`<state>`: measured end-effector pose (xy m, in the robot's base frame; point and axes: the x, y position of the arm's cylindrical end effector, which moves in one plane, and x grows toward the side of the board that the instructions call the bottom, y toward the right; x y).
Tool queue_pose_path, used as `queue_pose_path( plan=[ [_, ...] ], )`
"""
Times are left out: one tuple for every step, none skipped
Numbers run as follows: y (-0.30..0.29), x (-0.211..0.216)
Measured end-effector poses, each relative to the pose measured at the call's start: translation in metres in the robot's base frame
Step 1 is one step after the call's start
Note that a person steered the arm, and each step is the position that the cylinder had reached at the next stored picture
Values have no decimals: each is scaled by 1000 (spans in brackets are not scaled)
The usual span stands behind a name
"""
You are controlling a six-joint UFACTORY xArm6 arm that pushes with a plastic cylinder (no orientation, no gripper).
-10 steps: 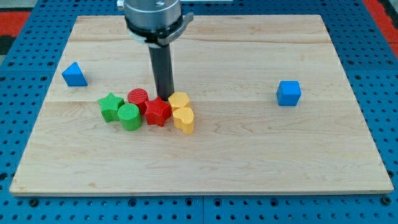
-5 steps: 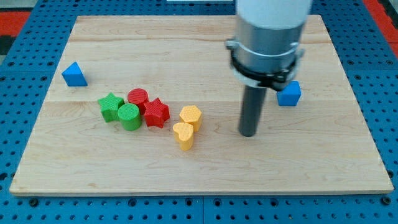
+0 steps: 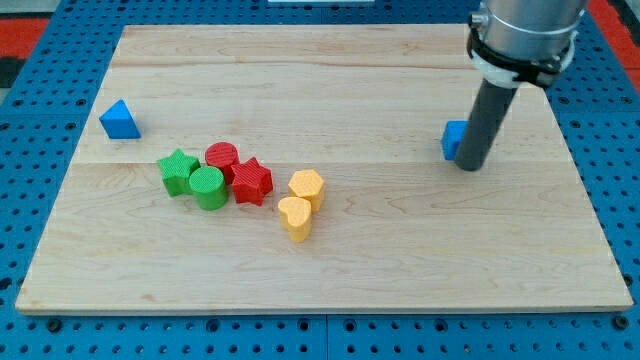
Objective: Push the blue cube to the center of the board
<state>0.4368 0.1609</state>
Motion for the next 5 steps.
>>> queue_pose_path(
  plan=[
    [14, -9],
    [36, -14],
    [21, -34],
    [-29, -54],
    [-84, -59]
  ],
)
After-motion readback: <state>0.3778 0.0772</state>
